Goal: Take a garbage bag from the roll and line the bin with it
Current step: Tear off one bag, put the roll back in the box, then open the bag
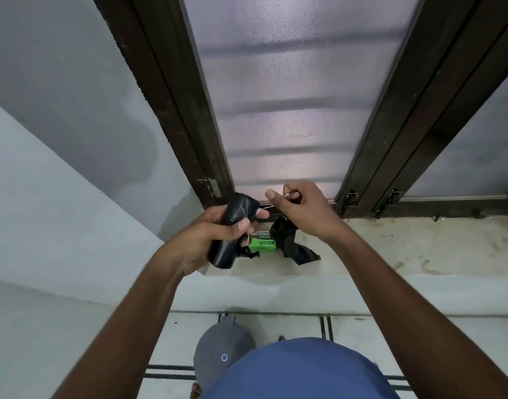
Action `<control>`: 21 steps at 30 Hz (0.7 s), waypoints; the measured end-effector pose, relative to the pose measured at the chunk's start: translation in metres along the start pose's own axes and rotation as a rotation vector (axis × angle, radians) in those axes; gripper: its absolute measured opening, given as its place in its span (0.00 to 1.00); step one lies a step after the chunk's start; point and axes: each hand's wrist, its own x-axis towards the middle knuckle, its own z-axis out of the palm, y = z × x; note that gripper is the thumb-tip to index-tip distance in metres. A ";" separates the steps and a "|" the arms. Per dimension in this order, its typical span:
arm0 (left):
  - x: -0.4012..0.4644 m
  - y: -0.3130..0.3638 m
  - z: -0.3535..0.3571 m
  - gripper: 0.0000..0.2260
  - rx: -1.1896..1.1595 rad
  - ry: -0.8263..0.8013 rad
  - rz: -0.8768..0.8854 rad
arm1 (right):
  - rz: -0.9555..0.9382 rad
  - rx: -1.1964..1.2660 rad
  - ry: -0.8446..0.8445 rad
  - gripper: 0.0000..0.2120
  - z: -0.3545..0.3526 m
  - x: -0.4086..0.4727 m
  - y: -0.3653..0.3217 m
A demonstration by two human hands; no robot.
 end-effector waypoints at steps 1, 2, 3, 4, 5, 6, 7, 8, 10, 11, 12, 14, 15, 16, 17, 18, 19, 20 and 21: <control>0.001 -0.001 0.002 0.19 0.039 0.012 0.028 | -0.005 -0.040 0.052 0.29 0.004 -0.001 0.000; 0.001 -0.002 0.005 0.19 0.080 0.019 0.051 | -0.018 -0.077 0.099 0.29 0.008 -0.002 0.001; 0.002 -0.004 0.007 0.18 0.112 0.027 0.071 | -0.032 -0.109 0.137 0.30 0.011 -0.002 0.000; 0.003 -0.006 0.009 0.17 0.131 0.037 0.084 | -0.045 -0.131 0.166 0.30 0.014 -0.003 0.001; 0.003 -0.008 0.010 0.17 0.145 0.052 0.089 | -0.055 -0.147 0.189 0.30 0.016 -0.004 0.000; 0.004 -0.009 0.010 0.17 0.149 0.072 0.094 | -0.071 -0.168 0.207 0.30 0.018 -0.004 0.000; 0.004 -0.011 0.009 0.17 0.149 0.090 0.098 | -0.088 -0.195 0.219 0.30 0.021 -0.004 -0.001; 0.004 -0.013 0.009 0.18 0.147 0.101 0.100 | -0.105 -0.224 0.232 0.31 0.022 -0.004 0.000; 0.002 -0.017 0.008 0.18 0.151 0.123 0.096 | -0.144 -0.283 0.258 0.32 0.025 -0.003 -0.001; 0.002 -0.019 0.008 0.18 0.155 0.130 0.092 | -0.159 -0.315 0.267 0.32 0.026 -0.003 0.000; 0.001 -0.021 0.008 0.19 0.160 0.134 0.088 | -0.168 -0.346 0.276 0.32 0.028 -0.002 0.002; 0.002 -0.024 0.009 0.19 0.160 0.141 0.079 | -0.182 -0.403 0.285 0.32 0.032 -0.001 0.005; 0.002 -0.025 0.009 0.19 0.158 0.149 0.073 | -0.183 -0.436 0.286 0.32 0.034 0.000 0.006; 0.002 -0.026 0.009 0.18 0.156 0.161 0.068 | -0.183 -0.465 0.285 0.32 0.036 0.000 0.008; 0.001 -0.026 0.009 0.18 0.151 0.166 0.063 | -0.179 -0.484 0.288 0.32 0.037 0.001 0.009; 0.000 -0.027 0.009 0.17 0.142 0.166 0.058 | -0.174 -0.496 0.292 0.32 0.039 0.001 0.009; -0.001 -0.028 0.008 0.17 0.131 0.170 0.050 | -0.171 -0.501 0.296 0.32 0.041 0.001 0.009; -0.001 -0.028 0.006 0.17 0.123 0.177 0.043 | -0.164 -0.501 0.301 0.32 0.043 0.001 0.006; -0.001 -0.029 0.006 0.17 0.123 0.179 0.045 | -0.154 -0.501 0.305 0.32 0.046 0.001 0.004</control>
